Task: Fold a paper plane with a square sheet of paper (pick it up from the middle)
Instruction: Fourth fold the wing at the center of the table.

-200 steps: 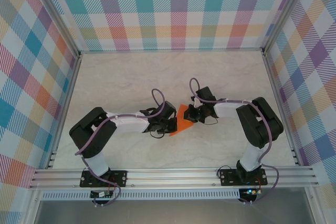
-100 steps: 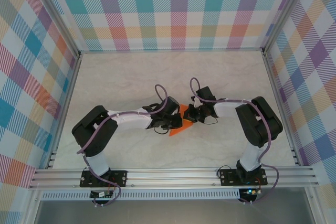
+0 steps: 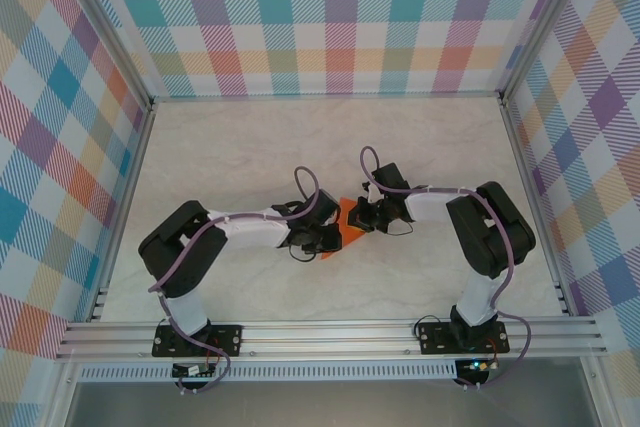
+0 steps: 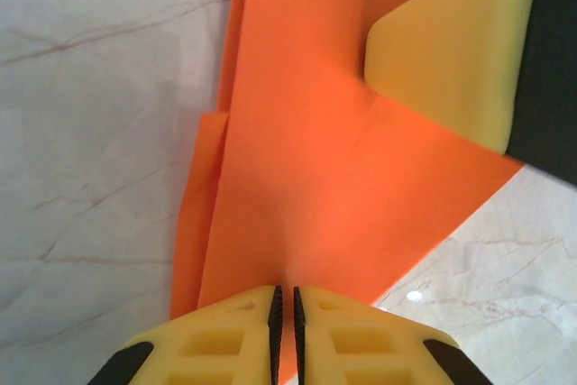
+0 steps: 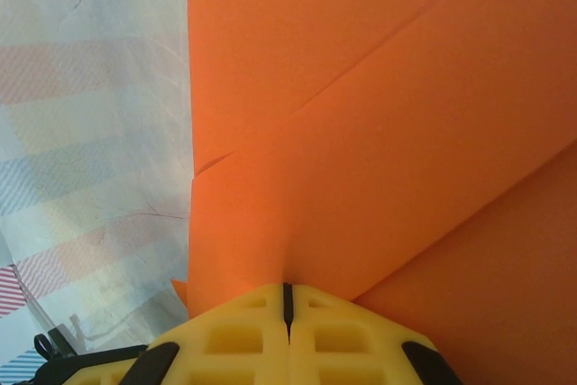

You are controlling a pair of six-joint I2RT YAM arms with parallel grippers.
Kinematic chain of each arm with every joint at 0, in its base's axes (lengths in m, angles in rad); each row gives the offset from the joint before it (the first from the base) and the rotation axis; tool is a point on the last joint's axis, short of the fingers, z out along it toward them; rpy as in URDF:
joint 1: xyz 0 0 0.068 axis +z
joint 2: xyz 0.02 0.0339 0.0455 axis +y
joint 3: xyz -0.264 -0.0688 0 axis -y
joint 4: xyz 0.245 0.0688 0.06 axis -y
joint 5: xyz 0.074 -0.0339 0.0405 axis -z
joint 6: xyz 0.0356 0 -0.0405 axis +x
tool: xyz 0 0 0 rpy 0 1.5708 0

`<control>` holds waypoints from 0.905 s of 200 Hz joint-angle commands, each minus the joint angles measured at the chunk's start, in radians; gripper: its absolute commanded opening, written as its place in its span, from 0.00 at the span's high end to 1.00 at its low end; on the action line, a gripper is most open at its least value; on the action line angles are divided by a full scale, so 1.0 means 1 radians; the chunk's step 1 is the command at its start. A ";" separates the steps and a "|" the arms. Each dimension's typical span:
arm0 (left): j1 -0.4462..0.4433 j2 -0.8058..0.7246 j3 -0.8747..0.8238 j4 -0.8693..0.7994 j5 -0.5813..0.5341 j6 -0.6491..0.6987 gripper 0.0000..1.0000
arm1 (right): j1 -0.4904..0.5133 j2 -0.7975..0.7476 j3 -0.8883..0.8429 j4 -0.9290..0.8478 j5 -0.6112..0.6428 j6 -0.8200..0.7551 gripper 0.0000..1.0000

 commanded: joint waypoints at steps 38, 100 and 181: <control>-0.006 -0.116 -0.114 -0.108 -0.010 -0.022 0.83 | 0.004 0.057 0.002 -0.048 0.072 0.006 1.00; -0.003 -0.171 -0.115 -0.104 -0.028 -0.024 0.83 | 0.004 0.032 -0.002 -0.047 0.059 0.007 1.00; 0.007 -0.090 -0.080 -0.003 -0.022 -0.031 0.90 | 0.004 -0.012 0.018 -0.040 0.006 0.003 1.00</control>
